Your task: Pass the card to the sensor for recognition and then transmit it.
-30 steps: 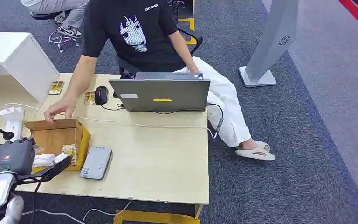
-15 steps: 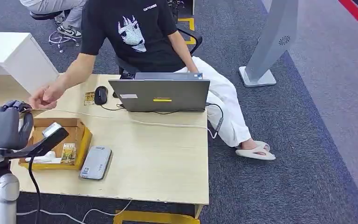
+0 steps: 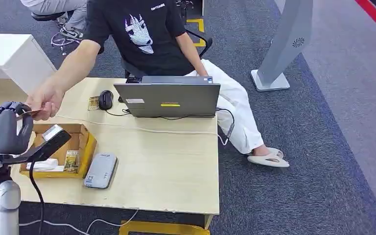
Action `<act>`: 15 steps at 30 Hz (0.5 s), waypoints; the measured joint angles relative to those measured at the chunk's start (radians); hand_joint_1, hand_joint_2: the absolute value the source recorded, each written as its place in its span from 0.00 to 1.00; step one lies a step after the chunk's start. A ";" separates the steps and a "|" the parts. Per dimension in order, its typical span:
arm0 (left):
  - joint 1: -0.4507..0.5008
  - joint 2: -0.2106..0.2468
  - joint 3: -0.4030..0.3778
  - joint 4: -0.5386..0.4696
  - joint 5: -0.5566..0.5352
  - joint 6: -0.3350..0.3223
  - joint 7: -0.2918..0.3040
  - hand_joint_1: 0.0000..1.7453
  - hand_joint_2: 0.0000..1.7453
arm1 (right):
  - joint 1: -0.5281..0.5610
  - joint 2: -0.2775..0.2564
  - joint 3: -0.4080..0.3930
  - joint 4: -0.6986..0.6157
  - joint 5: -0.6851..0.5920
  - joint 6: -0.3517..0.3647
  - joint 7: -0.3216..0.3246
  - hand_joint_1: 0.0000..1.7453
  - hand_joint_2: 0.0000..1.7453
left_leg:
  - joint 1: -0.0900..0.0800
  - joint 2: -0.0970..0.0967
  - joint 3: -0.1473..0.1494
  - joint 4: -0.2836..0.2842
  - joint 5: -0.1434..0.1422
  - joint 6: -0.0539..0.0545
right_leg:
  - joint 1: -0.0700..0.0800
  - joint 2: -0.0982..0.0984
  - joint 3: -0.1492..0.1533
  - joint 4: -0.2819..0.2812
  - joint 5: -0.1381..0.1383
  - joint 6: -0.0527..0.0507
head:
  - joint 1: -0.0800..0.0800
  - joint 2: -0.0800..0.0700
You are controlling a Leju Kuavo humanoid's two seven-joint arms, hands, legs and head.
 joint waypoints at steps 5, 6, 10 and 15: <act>-0.018 -0.017 0.008 0.000 0.086 -0.003 -0.002 1.00 1.00 | 0.000 0.000 0.000 0.000 0.000 0.000 0.001 0.00 1.00 | 0.000 0.001 -0.001 0.000 0.000 0.000 | 0.000 0.001 -0.001 0.000 0.000 0.000 | 0.000 0.000; -0.030 -0.028 0.016 -0.003 0.155 -0.021 -0.001 1.00 1.00 | 0.000 0.000 0.000 0.000 0.000 0.003 0.004 0.00 1.00 | 0.000 0.000 -0.001 0.000 0.000 0.000 | 0.000 0.001 -0.001 0.000 0.000 0.000 | 0.000 0.000; -0.080 -0.069 0.061 -0.034 0.306 -0.073 0.034 1.00 1.00 | 0.001 0.003 0.000 -0.010 0.000 0.020 0.012 0.00 1.00 | -0.001 0.002 -0.002 0.000 -0.001 0.000 | 0.000 0.002 -0.002 0.000 0.000 0.000 | 0.000 0.000; -0.111 -0.109 0.122 -0.035 0.366 -0.103 0.039 0.00 1.00 | 0.001 0.004 0.000 -0.016 0.000 0.029 0.027 0.00 1.00 | -0.001 0.004 -0.002 0.000 -0.001 0.001 | 0.000 0.004 -0.003 0.000 0.000 0.000 | 0.000 0.000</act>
